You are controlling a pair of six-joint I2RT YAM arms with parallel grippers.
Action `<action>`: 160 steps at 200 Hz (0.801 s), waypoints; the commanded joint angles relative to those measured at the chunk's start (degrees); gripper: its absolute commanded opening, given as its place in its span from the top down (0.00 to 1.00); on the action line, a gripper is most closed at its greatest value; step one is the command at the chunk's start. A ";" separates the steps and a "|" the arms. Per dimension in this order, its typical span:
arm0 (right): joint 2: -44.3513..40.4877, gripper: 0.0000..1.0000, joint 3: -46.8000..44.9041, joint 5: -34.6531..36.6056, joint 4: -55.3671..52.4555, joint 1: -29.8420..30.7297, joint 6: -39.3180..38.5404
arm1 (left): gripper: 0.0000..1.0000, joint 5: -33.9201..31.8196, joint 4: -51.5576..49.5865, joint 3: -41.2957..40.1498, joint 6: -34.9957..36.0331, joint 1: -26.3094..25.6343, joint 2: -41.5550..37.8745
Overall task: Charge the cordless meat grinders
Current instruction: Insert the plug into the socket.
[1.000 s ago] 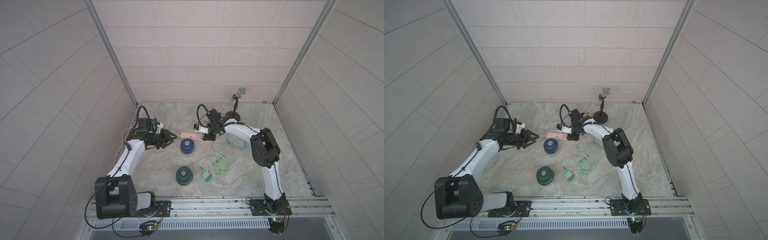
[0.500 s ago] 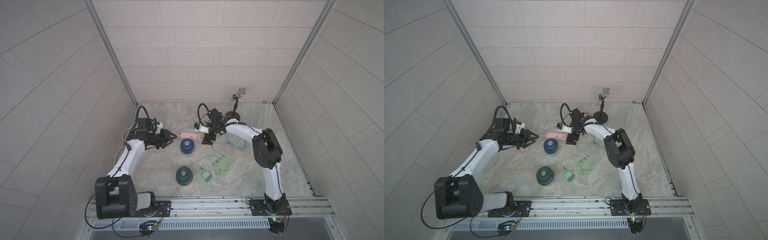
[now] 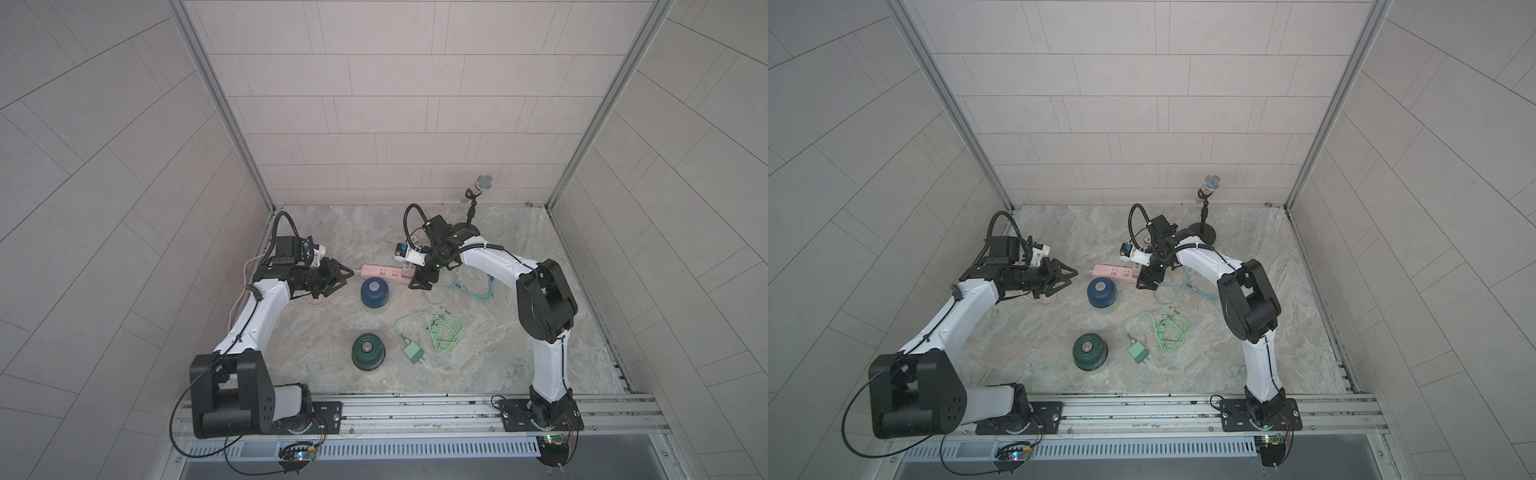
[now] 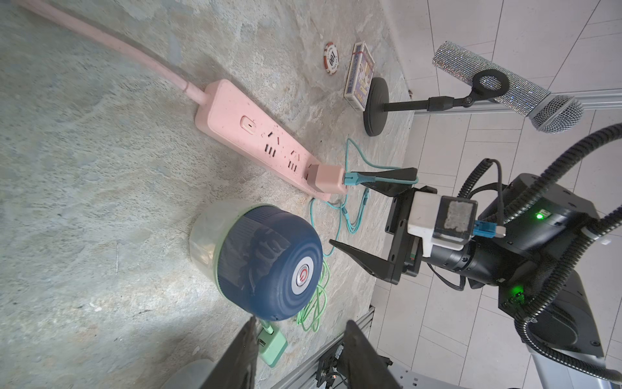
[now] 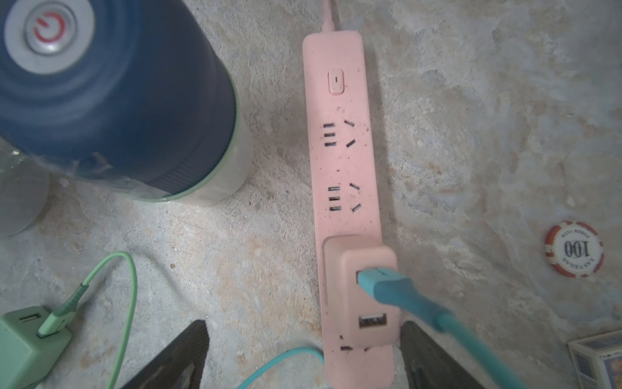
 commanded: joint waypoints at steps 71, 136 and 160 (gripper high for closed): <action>-5.93 0.13 -3.39 2.01 -1.45 0.28 2.60 | 0.55 0.71 0.72 -0.68 0.80 0.51 -2.18; -6.36 0.34 -2.95 -3.71 4.22 0.64 10.47 | 0.55 1.40 0.81 -1.02 1.06 0.58 -2.25; -6.37 0.29 -2.26 -4.21 1.66 0.85 10.30 | 0.55 1.49 0.82 -1.09 1.15 0.56 -2.25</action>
